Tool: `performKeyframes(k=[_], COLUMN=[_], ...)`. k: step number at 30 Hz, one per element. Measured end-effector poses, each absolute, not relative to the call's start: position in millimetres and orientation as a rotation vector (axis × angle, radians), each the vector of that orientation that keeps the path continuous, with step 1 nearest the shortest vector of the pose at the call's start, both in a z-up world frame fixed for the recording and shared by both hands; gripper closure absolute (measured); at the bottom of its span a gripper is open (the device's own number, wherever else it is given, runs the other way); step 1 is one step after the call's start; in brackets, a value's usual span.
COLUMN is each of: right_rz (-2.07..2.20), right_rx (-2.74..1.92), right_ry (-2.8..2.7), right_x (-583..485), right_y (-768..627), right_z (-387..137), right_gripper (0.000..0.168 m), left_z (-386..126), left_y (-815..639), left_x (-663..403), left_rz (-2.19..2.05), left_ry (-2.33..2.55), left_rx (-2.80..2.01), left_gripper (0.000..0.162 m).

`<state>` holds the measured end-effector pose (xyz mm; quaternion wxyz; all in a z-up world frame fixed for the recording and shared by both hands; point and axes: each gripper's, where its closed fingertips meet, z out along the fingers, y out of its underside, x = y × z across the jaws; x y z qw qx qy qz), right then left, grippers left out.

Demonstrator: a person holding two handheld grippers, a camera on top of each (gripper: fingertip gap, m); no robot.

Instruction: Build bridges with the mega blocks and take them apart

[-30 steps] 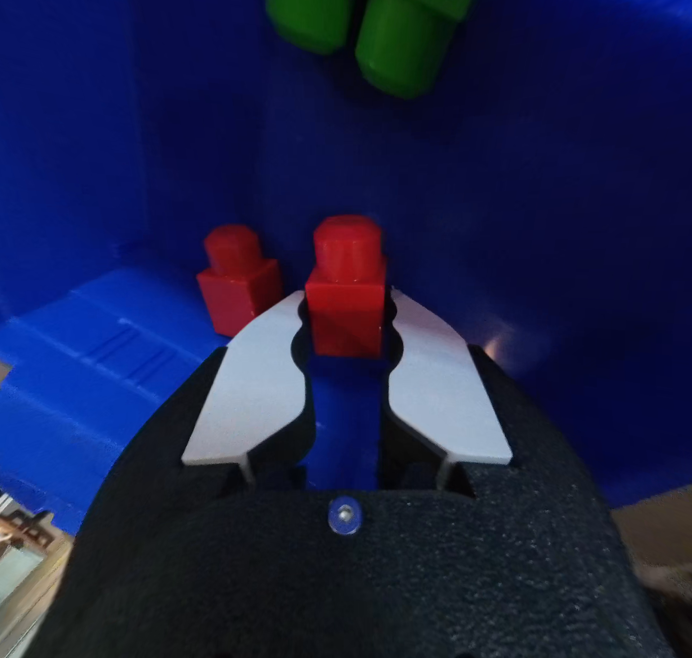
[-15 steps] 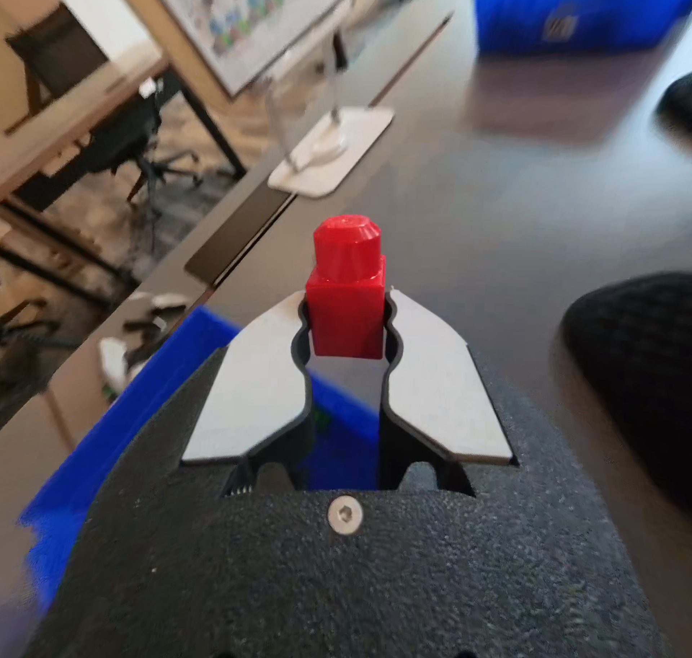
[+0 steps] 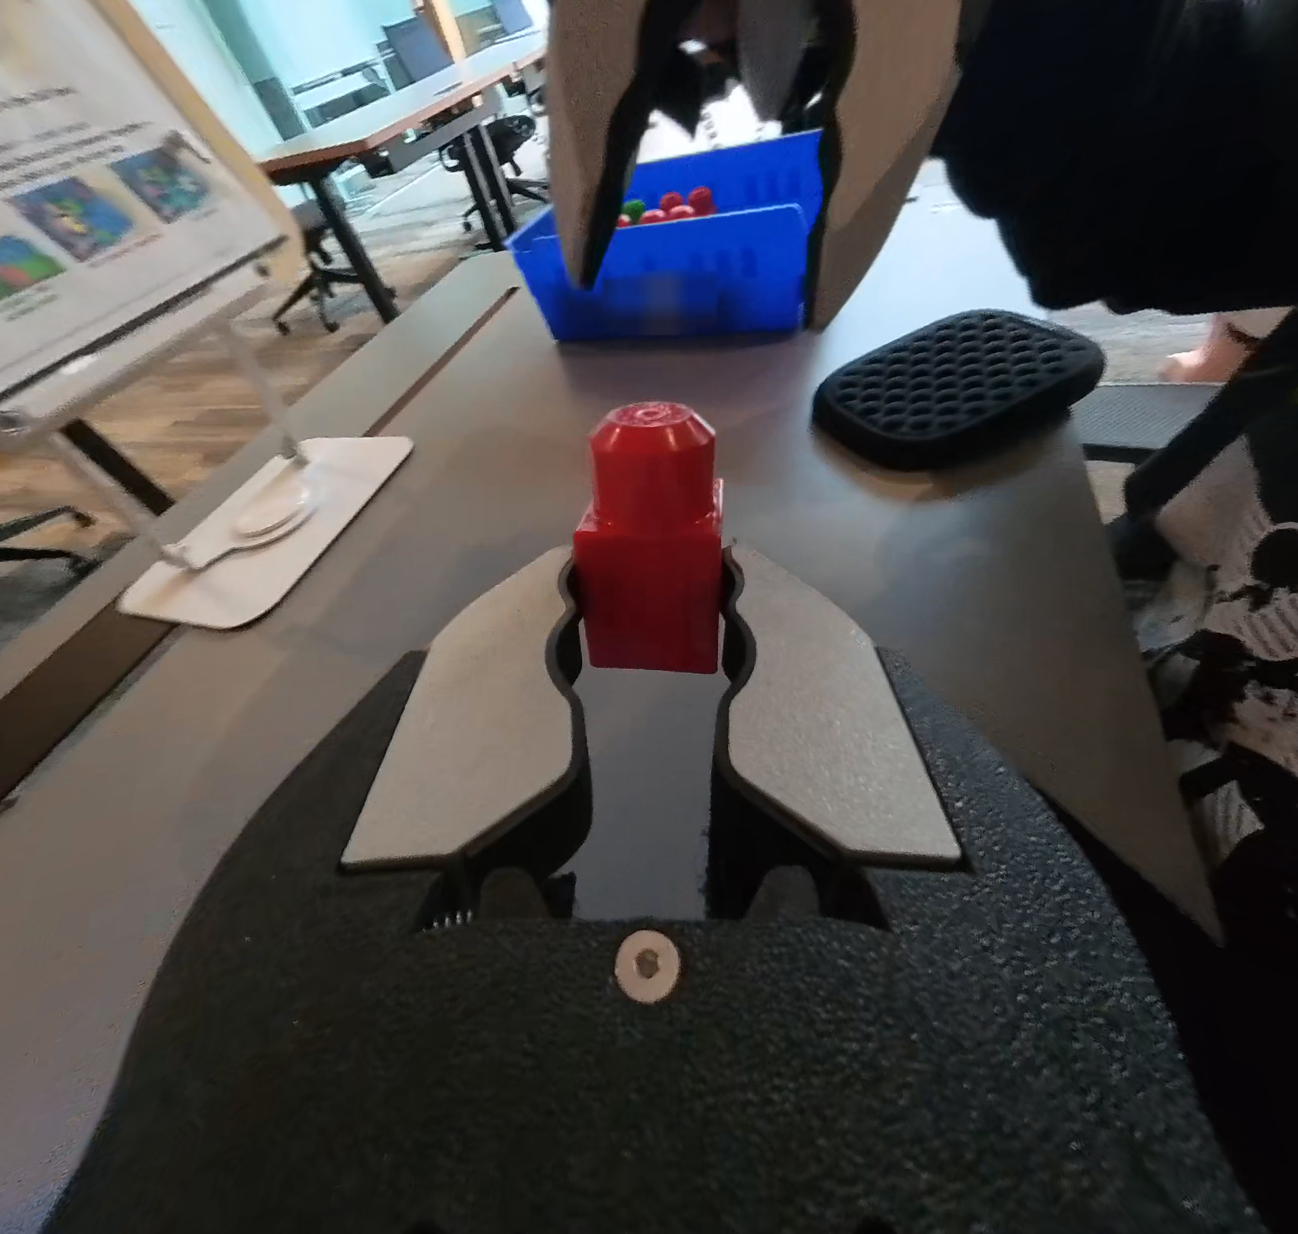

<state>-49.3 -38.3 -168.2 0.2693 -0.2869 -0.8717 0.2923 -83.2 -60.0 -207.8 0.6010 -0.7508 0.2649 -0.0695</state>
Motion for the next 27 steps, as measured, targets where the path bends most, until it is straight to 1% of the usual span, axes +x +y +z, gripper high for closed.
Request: performKeyframes(k=[5,9,14,15,18,20,23,27], right_rz=[0.818,0.776,0.781,0.78,0.737,0.689,0.627,0.56], right_rx=[-0.711,-0.686,-0.673,-0.667,-0.665,-0.679,-0.721,-0.813], right_ry=[-2.449,-2.478,-2.495,-2.5,-2.507,-2.518,-2.558,-2.644], right_x=[-49,-51,-53,-54,-55,-55,-52,-43], right_y=[-58,-60,-62,-62,-59,-54,-44,-33], right_z=[-186,-197,-201,-202,-204,-206,-217,-250], right_gripper=[0.115,0.121,0.139,0.14,0.141,0.141,0.141,0.141], left_z=[-221,-225,-229,-230,-233,-238,-238,-233], left_y=[-53,-49,-47,-46,-45,-47,-56,-75], left_x=[-56,-46,-45,-46,-49,-57,-72,-94], left_rz=[-0.227,-0.257,-0.281,-0.28,-0.245,-0.2,-0.169,-0.133], left_ry=[0.663,0.675,0.658,0.652,0.637,0.616,0.549,0.463], left_rx=[-1.736,-1.727,-1.728,-1.729,-1.729,-1.75,-1.757,-1.747], left_gripper=[0.125,0.125,0.125,0.125,0.122,0.112,0.111,0.111])
